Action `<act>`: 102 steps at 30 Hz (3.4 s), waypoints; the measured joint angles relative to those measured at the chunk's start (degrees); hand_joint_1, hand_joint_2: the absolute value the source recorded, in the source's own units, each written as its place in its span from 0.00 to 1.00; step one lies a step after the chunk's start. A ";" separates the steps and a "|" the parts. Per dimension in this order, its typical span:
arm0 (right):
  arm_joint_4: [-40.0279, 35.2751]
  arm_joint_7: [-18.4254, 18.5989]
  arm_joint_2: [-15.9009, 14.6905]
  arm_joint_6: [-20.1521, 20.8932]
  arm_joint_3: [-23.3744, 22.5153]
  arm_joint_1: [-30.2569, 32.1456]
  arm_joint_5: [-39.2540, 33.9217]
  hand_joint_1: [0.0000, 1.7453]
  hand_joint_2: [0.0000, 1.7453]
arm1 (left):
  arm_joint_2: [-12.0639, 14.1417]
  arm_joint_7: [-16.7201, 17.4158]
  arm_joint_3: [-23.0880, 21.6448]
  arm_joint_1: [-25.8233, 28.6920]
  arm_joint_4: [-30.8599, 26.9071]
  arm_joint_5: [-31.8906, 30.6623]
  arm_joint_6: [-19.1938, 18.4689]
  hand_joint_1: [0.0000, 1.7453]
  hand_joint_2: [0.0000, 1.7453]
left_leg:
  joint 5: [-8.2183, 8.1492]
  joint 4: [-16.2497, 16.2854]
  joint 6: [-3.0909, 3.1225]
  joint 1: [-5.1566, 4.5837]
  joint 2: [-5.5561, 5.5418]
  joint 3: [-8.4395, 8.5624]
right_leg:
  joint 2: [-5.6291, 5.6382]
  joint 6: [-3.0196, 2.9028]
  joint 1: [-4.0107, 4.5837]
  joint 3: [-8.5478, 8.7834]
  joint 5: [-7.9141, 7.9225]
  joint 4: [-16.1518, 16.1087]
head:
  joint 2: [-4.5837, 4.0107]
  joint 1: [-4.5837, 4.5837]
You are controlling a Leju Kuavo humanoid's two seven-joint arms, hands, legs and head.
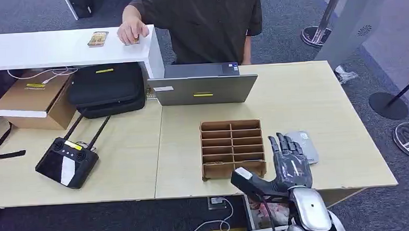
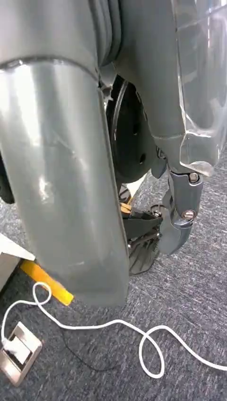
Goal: Pass the card to the sensor for recognition and then transmit it.
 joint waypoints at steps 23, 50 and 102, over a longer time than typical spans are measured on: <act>1.99 -1.42 3.04 -0.20 -1.16 -0.28 0.48 0.00 1.00 | 0.00 0.31 0.09 -0.37 0.00 -2.80 0.02 0.00 0.00 | 0.00 0.00 0.00 0.00 0.01 0.00 | 0.01 0.00 0.00 0.00 0.00 0.01 | 0.00 0.00; 4.66 -2.10 4.09 -0.09 -1.16 0.45 -0.35 0.00 1.00 | 0.09 1.20 0.09 -1.28 0.00 -4.77 -0.31 0.00 0.00 | 0.00 0.00 -0.01 0.01 0.02 0.01 | 0.02 0.00 0.01 0.00 0.00 0.01 | 0.00 0.00; 9.11 -4.48 9.14 -3.24 -2.95 -1.08 2.25 0.00 1.00 | 0.15 2.32 0.09 -2.13 0.00 -8.79 1.44 0.00 0.00 | 0.01 0.00 -0.02 0.01 0.02 0.01 | 0.02 -0.01 0.01 0.00 0.00 0.01 | 0.00 0.00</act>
